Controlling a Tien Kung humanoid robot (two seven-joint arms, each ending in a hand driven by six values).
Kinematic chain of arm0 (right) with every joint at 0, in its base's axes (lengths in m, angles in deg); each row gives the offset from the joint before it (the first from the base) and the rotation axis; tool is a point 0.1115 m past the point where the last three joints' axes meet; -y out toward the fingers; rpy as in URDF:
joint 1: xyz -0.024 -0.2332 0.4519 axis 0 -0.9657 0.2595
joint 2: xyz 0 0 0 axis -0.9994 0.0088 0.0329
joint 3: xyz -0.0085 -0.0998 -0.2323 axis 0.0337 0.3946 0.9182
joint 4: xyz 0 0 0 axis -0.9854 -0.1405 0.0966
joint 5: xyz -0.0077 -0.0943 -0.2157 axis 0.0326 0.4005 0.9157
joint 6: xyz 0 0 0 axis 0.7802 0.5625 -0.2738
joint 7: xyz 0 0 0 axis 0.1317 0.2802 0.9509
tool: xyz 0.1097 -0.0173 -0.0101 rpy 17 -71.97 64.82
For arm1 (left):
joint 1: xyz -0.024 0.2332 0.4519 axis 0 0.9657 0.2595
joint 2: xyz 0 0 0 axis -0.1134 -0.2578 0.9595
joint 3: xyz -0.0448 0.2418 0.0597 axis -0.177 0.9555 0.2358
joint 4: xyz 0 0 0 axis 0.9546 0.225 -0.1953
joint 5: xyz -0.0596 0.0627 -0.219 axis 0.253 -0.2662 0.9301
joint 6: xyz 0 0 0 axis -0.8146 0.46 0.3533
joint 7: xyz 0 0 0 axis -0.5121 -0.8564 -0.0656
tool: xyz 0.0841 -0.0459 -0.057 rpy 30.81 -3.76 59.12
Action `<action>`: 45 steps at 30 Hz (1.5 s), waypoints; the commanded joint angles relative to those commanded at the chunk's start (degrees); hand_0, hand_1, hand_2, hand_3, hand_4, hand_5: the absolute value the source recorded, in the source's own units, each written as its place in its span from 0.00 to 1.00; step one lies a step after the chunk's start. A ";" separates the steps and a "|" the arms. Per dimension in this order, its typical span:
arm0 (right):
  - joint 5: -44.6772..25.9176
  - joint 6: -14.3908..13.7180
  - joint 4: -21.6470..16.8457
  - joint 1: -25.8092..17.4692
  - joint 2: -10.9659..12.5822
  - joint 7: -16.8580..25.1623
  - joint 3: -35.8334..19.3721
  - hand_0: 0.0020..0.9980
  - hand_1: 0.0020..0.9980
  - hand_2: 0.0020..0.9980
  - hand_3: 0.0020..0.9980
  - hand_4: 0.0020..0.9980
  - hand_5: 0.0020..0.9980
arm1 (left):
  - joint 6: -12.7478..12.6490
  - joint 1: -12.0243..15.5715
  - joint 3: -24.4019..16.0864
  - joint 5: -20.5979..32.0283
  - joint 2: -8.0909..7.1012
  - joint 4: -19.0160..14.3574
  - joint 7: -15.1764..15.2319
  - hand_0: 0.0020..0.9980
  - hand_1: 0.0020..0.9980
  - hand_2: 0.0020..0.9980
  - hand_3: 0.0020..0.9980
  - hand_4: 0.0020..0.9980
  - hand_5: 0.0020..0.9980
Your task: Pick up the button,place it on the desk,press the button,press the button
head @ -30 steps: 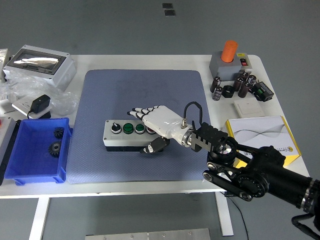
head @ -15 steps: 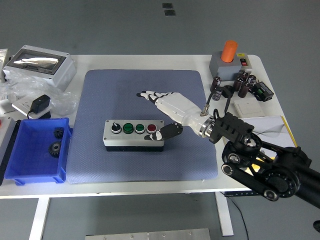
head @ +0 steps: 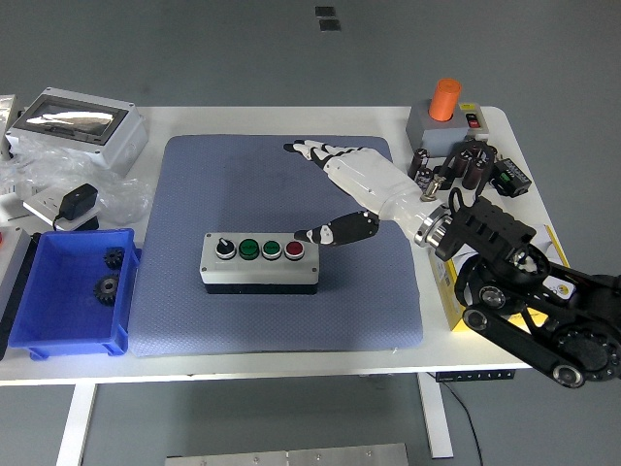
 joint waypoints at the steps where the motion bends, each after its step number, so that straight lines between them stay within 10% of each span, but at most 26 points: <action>1: 0.89 0.83 -0.28 0.26 0.20 -0.83 0.56 0.70 0.79 0.87 0.94 0.79 0.35 | 0.01 -0.01 0.02 0.02 0.03 0.01 0.01 0.66 0.62 0.61 0.73 0.89 0.55; 2: 1.73 1.58 -0.51 0.52 0.39 -1.59 1.09 0.40 0.47 0.44 0.79 0.51 0.21 | 0.01 0.00 0.07 0.07 0.07 0.01 0.00 0.66 0.62 0.61 0.73 0.89 0.55; 7: 3.67 5.05 -1.49 2.07 1.17 -4.35 3.82 0.40 0.47 0.44 0.79 0.51 0.21 | -0.03 0.16 0.44 0.53 0.23 -0.06 -0.26 0.66 0.62 0.61 0.73 0.89 0.55; 8: 3.51 5.50 -1.61 2.40 1.25 -4.59 4.49 0.27 0.35 0.29 0.75 0.38 0.15 | -0.03 0.16 0.46 0.55 0.24 -0.07 -0.29 0.66 0.62 0.61 0.73 0.90 0.56; 19: -0.60 6.34 -1.33 3.37 0.35 -4.30 9.09 0.19 0.21 0.20 0.73 0.22 0.03 | 0.08 -0.02 0.58 0.60 0.31 -0.06 -0.31 0.66 0.62 0.61 0.73 0.90 0.57; 45: -1.33 5.97 6.46 1.78 -2.73 -3.99 10.11 0.17 0.19 0.19 0.73 0.20 0.01 | 0.26 -0.07 0.34 0.15 0.36 0.22 0.40 0.66 0.62 0.61 0.73 0.91 0.59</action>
